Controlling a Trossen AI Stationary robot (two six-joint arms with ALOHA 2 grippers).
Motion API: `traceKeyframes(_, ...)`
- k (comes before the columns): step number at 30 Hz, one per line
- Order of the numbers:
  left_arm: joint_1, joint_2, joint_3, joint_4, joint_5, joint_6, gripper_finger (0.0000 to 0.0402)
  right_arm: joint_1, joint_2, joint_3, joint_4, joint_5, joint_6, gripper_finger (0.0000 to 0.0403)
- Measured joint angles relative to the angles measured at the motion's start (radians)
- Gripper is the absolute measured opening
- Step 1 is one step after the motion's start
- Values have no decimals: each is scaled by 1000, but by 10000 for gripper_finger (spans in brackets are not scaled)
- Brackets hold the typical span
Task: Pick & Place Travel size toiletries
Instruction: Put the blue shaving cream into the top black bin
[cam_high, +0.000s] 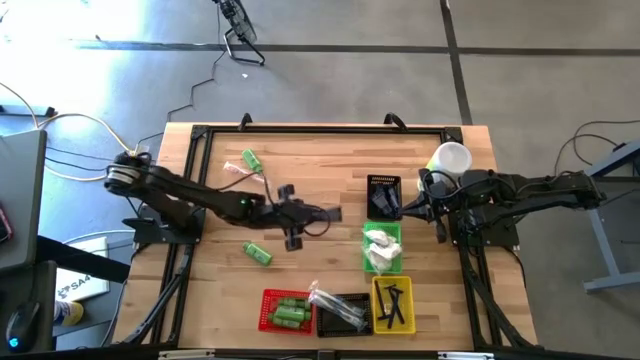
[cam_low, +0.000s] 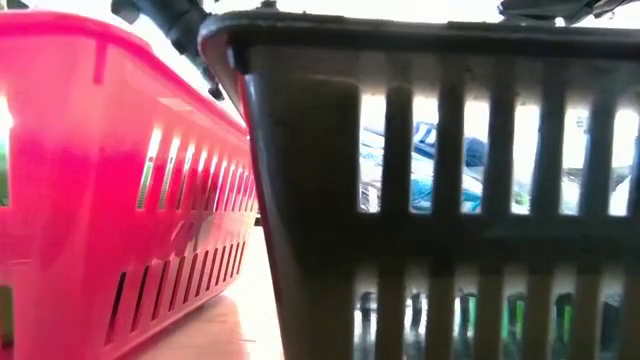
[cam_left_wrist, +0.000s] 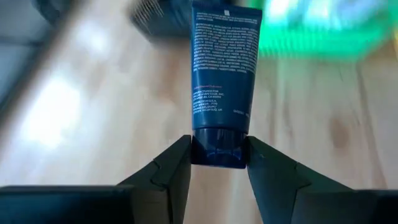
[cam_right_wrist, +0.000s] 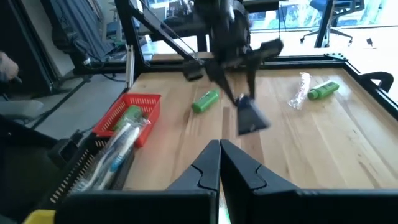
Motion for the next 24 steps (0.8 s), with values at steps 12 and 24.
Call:
traceKeyframes(12,0,-259,3,94,-204,94,138,-1,35,1,176,-10,-9,2)
traceKeyframes(24,0,-269,3,169,-238,133,138,-2,257,0,484,1,-55,2)
